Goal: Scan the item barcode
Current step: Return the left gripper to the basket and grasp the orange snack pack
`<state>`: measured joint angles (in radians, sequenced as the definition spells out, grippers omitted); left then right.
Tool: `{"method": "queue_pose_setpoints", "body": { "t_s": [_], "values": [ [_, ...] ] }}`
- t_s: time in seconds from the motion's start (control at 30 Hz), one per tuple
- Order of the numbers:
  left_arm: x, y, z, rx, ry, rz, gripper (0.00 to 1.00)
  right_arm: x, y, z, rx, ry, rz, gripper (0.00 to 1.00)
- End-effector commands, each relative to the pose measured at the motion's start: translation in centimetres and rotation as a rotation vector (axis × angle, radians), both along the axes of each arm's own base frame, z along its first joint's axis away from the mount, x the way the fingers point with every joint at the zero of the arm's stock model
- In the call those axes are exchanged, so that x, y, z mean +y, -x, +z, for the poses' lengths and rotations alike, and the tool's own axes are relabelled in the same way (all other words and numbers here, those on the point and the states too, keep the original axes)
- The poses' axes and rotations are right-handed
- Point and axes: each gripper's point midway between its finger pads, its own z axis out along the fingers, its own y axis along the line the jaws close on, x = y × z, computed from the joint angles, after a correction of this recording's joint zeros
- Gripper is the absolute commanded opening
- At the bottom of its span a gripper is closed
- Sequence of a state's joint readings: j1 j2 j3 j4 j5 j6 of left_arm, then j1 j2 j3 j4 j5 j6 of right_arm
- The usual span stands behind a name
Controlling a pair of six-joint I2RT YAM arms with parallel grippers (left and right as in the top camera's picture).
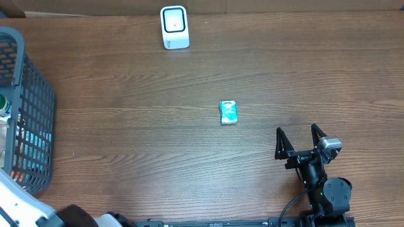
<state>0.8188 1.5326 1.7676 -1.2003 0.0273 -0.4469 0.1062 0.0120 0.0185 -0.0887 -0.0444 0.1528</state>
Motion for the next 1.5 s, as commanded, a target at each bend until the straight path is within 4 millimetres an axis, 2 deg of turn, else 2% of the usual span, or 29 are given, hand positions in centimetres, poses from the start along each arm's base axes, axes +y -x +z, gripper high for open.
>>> {"method": "queue_pose_setpoints", "body": {
  "t_s": [0.0, 0.13, 0.27, 0.47, 0.73, 0.87, 1.23, 1.3, 1.33, 1.37, 1.4, 1.43, 1.47],
  "values": [
    [1.7, 2.0, -4.3, 0.068, 0.068, 0.093, 0.54, 0.0, 0.0, -0.1, -0.006, 0.003, -0.001, 1.00],
    [3.2, 4.5, -7.8, 0.167, 0.075, 0.171, 0.58, 0.0, 0.0, -0.1, -0.006, 0.003, 0.000, 1.00],
    [4.0, 6.0, -10.8, 0.284, 0.081, 0.202, 0.62, 0.0, 0.0, -0.1, -0.006, 0.003, -0.001, 1.00],
    [4.4, 6.6, -15.0, 0.415, 0.161, 0.200, 0.61, 0.0, 0.0, -0.1, -0.006, 0.003, 0.000, 1.00],
    [4.6, 7.8, -20.2, 0.530, 0.285, 0.210, 0.55, 0.0, 0.0, -0.1, -0.006, 0.003, 0.000, 1.00],
    [5.0, 8.3, -21.6, 0.554, 0.311, 0.222, 0.54, 0.0, 0.0, -0.1, -0.006, 0.003, -0.001, 1.00],
    [5.3, 8.1, -24.3, 0.583, 0.344, 0.216, 0.57, 0.0, 0.0, -0.1, -0.006, 0.003, -0.001, 1.00],
    [5.3, 8.2, -24.6, 0.590, 0.352, 0.215, 0.50, 0.0, 0.0, -0.1, -0.006, 0.003, 0.000, 1.00],
    [5.2, 8.2, -24.8, 0.593, 0.356, 0.213, 0.38, 0.0, 0.0, -0.1, -0.006, 0.003, 0.000, 1.00],
    [5.2, 8.2, -24.8, 0.594, 0.358, 0.213, 0.21, 0.0, 0.0, -0.1, -0.006, 0.003, 0.000, 1.00],
    [5.1, 8.2, -24.8, 0.591, 0.361, 0.212, 0.10, 0.0, 0.0, -0.1, -0.006, 0.003, 0.000, 1.00],
    [5.1, 8.0, -24.9, 0.585, 0.365, 0.210, 0.04, 0.0, 0.0, -0.1, -0.006, 0.003, -0.001, 1.00],
    [5.0, 7.8, -24.8, 0.575, 0.371, 0.207, 0.04, 0.0, 0.0, -0.1, -0.006, 0.003, 0.000, 1.00]
  ]
}}
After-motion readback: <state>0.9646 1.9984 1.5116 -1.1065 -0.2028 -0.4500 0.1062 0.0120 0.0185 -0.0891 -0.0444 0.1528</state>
